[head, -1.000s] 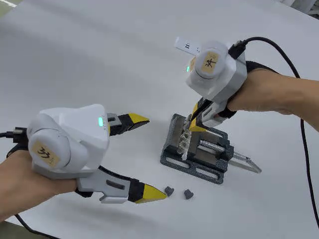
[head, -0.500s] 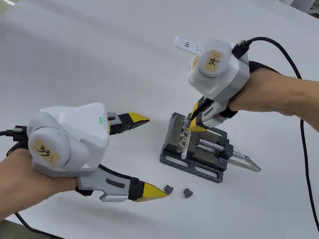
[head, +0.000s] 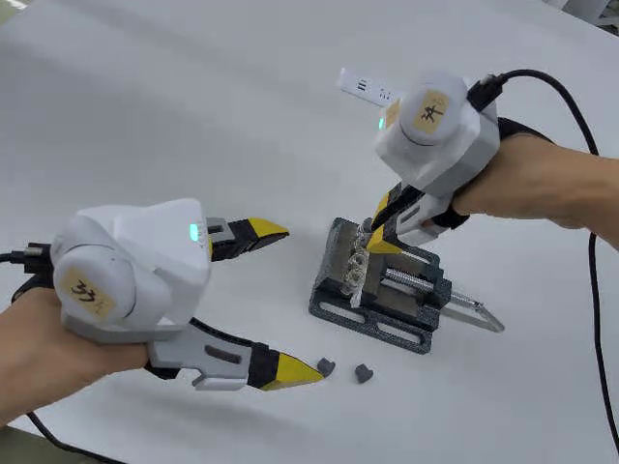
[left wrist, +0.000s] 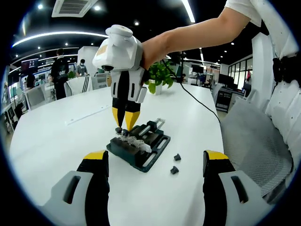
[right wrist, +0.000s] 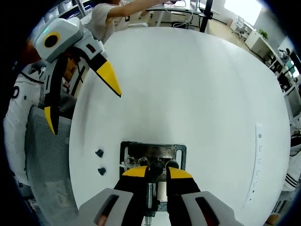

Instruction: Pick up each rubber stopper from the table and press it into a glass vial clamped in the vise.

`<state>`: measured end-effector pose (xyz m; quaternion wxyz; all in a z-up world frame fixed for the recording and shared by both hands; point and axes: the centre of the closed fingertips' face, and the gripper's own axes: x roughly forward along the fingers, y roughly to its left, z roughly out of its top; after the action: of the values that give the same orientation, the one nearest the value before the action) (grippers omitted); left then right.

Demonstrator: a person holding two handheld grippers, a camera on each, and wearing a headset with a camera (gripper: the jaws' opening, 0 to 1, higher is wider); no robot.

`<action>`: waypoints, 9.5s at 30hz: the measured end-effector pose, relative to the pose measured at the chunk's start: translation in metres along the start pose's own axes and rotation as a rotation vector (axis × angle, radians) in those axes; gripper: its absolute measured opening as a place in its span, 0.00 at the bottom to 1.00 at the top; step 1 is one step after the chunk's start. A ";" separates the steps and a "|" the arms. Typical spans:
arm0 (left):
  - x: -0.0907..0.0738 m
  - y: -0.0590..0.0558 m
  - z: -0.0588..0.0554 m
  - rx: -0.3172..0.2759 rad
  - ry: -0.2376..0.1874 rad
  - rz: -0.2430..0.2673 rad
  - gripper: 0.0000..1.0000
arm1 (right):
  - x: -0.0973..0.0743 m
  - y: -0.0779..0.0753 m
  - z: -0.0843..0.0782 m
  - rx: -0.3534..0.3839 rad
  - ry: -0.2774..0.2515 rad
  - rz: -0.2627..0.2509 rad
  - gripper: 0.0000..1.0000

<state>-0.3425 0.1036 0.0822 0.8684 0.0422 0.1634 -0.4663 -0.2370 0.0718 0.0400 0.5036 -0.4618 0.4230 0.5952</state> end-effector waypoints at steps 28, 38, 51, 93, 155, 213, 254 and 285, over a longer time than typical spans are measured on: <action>0.002 -0.001 0.001 -0.009 0.001 -0.012 0.81 | 0.002 0.001 -0.003 0.031 -0.054 0.002 0.00; 0.001 -0.001 0.001 -0.011 -0.002 -0.008 0.81 | 0.006 0.002 -0.004 0.027 -0.051 0.000 0.00; 0.000 0.000 0.002 -0.015 -0.005 -0.004 0.81 | 0.006 0.000 0.000 0.007 -0.048 -0.003 0.00; 0.005 -0.001 -0.001 -0.024 -0.005 -0.011 0.77 | 0.007 0.000 0.000 -0.001 -0.082 -0.013 0.00; 0.005 0.005 0.007 -0.044 -0.043 0.011 0.77 | 0.012 -0.004 0.002 -0.092 0.016 -0.007 0.00; 0.003 0.006 0.002 -0.063 -0.032 0.021 0.76 | 0.007 0.001 -0.005 0.004 -0.095 0.006 0.00; 0.007 0.007 0.003 -0.061 -0.040 0.011 0.75 | 0.012 -0.002 -0.006 -0.074 0.035 0.009 0.00; -0.008 -0.005 0.011 -0.017 0.005 0.006 0.75 | -0.005 0.004 -0.008 0.024 -0.111 -0.067 0.06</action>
<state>-0.3482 0.1041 0.0952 0.8696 0.0366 0.1693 -0.4624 -0.2392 0.0625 0.0436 0.5512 -0.4360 0.3860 0.5976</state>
